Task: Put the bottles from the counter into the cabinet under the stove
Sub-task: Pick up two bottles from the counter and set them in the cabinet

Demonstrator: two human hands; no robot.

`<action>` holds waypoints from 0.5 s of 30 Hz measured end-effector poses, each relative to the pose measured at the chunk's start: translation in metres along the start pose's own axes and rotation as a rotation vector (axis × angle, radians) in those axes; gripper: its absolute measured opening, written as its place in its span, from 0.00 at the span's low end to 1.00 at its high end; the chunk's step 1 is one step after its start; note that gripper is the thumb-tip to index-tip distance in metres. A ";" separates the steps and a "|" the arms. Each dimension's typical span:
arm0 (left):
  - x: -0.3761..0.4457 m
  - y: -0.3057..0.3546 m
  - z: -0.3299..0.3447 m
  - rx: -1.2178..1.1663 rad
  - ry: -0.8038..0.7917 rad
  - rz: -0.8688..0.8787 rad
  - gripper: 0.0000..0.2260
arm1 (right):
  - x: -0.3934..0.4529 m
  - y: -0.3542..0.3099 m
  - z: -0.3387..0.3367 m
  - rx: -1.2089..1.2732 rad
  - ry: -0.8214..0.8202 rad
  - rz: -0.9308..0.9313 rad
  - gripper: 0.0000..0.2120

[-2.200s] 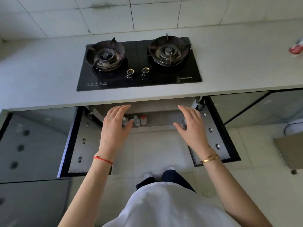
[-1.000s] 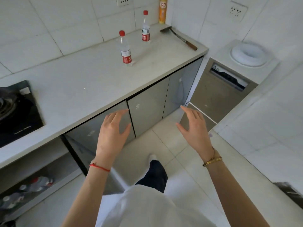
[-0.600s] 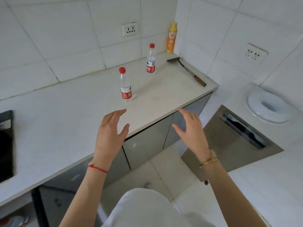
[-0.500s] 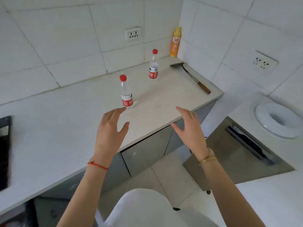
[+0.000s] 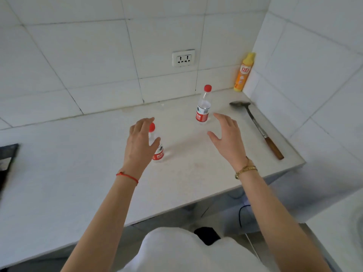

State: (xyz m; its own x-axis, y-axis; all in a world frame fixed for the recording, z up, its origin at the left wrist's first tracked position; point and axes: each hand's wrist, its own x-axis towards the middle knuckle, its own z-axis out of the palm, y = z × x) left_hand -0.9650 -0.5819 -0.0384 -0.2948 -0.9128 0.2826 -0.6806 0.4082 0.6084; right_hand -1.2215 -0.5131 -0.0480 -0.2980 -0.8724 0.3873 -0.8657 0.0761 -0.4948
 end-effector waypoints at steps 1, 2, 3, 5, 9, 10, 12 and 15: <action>0.009 0.002 0.007 -0.002 0.005 -0.032 0.26 | 0.018 0.009 0.002 0.011 0.001 -0.011 0.25; 0.019 0.004 0.014 -0.004 0.015 -0.061 0.25 | 0.038 0.019 0.005 0.016 -0.001 -0.025 0.24; 0.027 0.006 0.019 0.001 0.024 -0.085 0.24 | 0.058 0.029 0.009 0.012 -0.010 -0.042 0.24; 0.042 0.008 0.029 0.040 0.037 -0.127 0.22 | 0.096 0.048 0.019 -0.001 -0.054 -0.059 0.24; 0.060 0.008 0.041 0.117 0.045 -0.252 0.20 | 0.156 0.066 0.038 -0.014 -0.122 -0.081 0.25; 0.062 0.007 0.043 0.118 0.057 -0.287 0.20 | 0.167 0.068 0.043 -0.014 -0.127 -0.083 0.24; 0.063 0.004 0.046 0.129 0.084 -0.337 0.19 | 0.187 0.070 0.051 -0.035 -0.150 -0.081 0.24; 0.061 -0.001 0.046 0.153 0.100 -0.387 0.17 | 0.207 0.073 0.065 -0.087 -0.213 -0.061 0.24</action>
State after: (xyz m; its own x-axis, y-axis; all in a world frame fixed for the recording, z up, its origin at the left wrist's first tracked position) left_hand -1.0138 -0.6383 -0.0560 0.0630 -0.9895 0.1300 -0.8222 0.0223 0.5688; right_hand -1.3203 -0.7199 -0.0545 -0.1601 -0.9582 0.2371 -0.9136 0.0529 -0.4032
